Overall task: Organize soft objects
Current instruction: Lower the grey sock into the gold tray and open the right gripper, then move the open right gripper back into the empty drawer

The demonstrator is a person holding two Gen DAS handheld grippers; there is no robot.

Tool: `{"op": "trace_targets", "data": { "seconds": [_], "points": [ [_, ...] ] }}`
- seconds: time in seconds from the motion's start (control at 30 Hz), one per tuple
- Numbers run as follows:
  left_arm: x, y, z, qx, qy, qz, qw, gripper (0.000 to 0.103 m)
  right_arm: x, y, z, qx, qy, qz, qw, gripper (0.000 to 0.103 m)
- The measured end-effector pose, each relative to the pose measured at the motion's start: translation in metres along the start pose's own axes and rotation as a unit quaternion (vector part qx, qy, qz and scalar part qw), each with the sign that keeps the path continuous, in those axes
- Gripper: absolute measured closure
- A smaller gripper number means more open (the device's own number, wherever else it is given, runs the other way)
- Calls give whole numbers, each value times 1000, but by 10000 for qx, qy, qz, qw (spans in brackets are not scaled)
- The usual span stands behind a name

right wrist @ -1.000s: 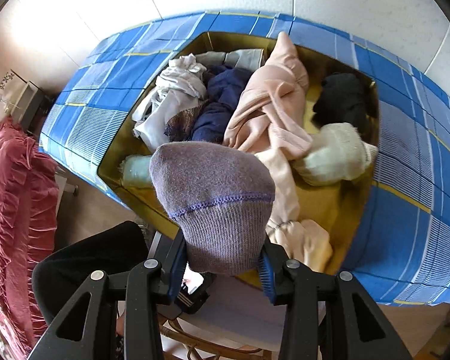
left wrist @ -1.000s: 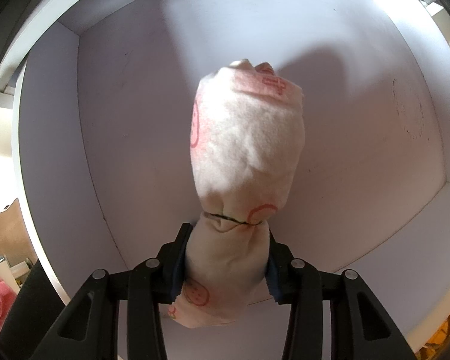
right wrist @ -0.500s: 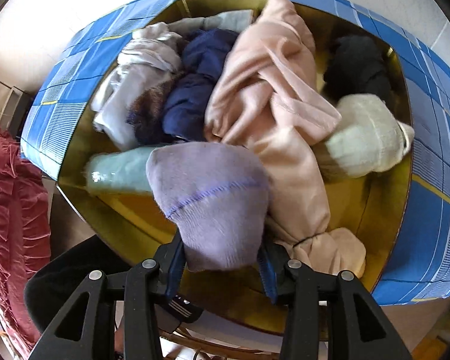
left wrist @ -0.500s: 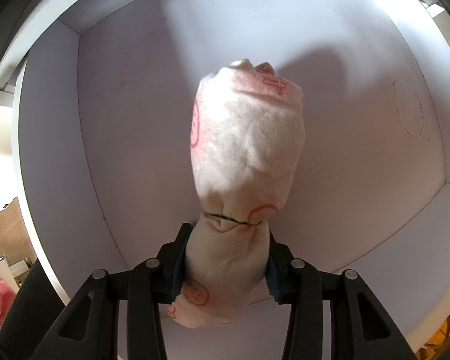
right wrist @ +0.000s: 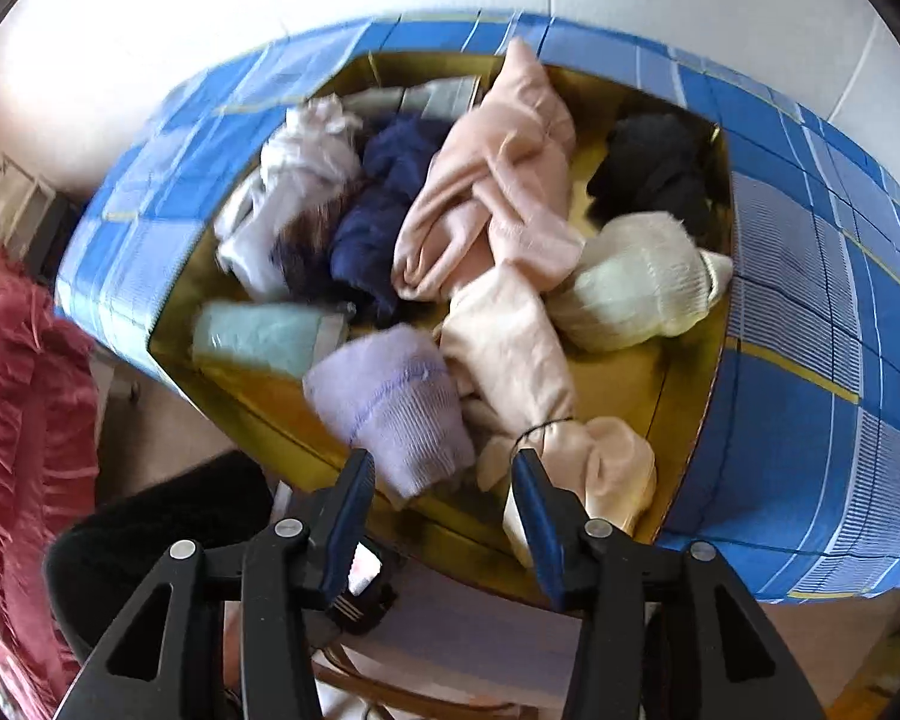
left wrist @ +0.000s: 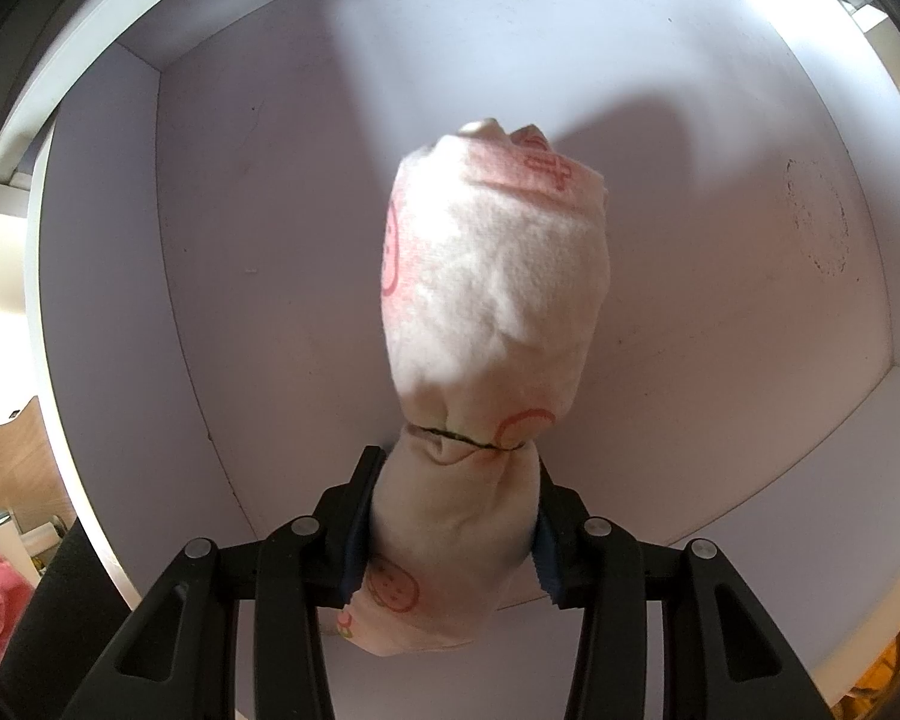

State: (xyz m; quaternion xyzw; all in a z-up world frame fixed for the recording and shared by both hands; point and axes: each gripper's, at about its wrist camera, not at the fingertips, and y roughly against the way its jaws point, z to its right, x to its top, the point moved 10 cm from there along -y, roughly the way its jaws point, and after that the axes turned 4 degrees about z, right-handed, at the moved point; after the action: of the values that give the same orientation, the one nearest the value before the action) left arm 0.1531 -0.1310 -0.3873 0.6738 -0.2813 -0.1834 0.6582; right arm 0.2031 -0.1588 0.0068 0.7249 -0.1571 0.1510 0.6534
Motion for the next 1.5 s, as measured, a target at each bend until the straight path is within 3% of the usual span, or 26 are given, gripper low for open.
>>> {"op": "trace_targets", "data": {
  "seconds": [0.07, 0.17, 0.47, 0.77, 1.1, 1.33, 1.5],
  "points": [
    [-1, 0, -1, -12, 14, 1, 10000, 57, 1, 0, 1, 61, -89, 50, 9999, 67],
    [-1, 0, -2, -22, 22, -1, 10000, 57, 5, -8, 5, 67, -125, 28, 9999, 69],
    [-3, 1, -3, -8, 14, 10, 10000, 57, 7, -15, 0, -153, 76, 250, 9995, 69],
    [-6, -1, -5, 2, 21, 30, 10000, 56, -1, 9, -1, -363, 274, 682, 9966, 69],
    [-11, -4, -6, 33, 31, 69, 10000, 55, -15, 25, 4, -521, 452, 868, 9938, 69],
    [-15, -2, -7, 38, 46, 99, 9999, 54, -39, 41, 8, -496, 458, 1085, 9918, 69],
    [-17, 1, -8, 63, 29, 124, 9999, 55, -73, 46, 14, -442, 510, 1246, 9899, 68]
  ]
}}
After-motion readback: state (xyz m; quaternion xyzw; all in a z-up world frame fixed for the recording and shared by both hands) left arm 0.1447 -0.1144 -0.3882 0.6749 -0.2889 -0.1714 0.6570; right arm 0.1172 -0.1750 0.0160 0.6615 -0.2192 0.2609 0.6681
